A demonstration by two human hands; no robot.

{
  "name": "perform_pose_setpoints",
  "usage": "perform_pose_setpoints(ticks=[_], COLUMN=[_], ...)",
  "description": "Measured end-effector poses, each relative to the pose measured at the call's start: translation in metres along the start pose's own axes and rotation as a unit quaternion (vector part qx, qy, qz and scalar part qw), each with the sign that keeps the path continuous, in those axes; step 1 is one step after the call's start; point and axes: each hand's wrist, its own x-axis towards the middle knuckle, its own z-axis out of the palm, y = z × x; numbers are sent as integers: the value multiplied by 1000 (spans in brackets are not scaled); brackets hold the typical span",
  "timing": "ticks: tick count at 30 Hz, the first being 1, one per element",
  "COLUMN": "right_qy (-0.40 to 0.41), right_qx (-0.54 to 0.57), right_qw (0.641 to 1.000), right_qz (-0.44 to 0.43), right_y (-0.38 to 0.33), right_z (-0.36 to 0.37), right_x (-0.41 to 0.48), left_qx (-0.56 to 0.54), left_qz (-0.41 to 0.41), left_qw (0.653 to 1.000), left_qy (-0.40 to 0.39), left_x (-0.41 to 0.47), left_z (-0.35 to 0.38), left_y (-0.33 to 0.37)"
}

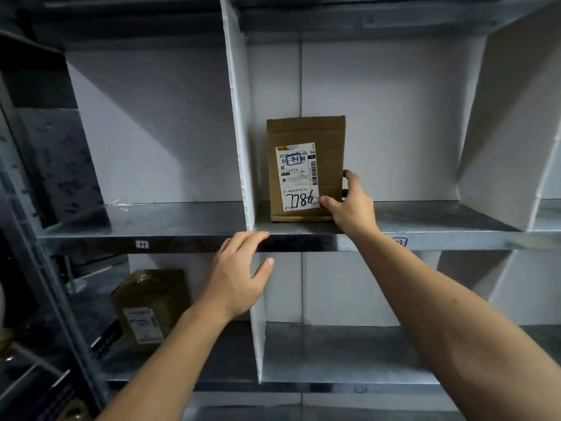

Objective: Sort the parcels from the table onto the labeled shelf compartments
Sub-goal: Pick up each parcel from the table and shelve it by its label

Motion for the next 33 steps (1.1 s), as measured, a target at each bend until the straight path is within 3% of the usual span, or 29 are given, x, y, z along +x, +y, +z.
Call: perform_pose_setpoints(ticks=[8, 13, 18, 24, 33], right_qy=[50, 37, 14, -78, -97], right_qx=[-35, -159, -329, -459, -523], right_qw=[994, 975, 927, 882, 845], right_qz=[-95, -151, -180, -76, 46], right_y=[5, 29, 57, 107, 179], right_z=[-29, -43, -58, -94, -212], right_x=[-62, -128, -184, -241, -315], left_qx=[-21, -29, 11, 74, 40], left_qz=[4, 13, 37, 77, 172], left_qw=[1000, 999, 993, 975, 946], left_qy=[-20, -41, -113, -194, -273], left_x=[-23, -44, -66, -90, -111], left_z=[1, 15, 44, 92, 186], left_y=[1, 8, 23, 58, 170])
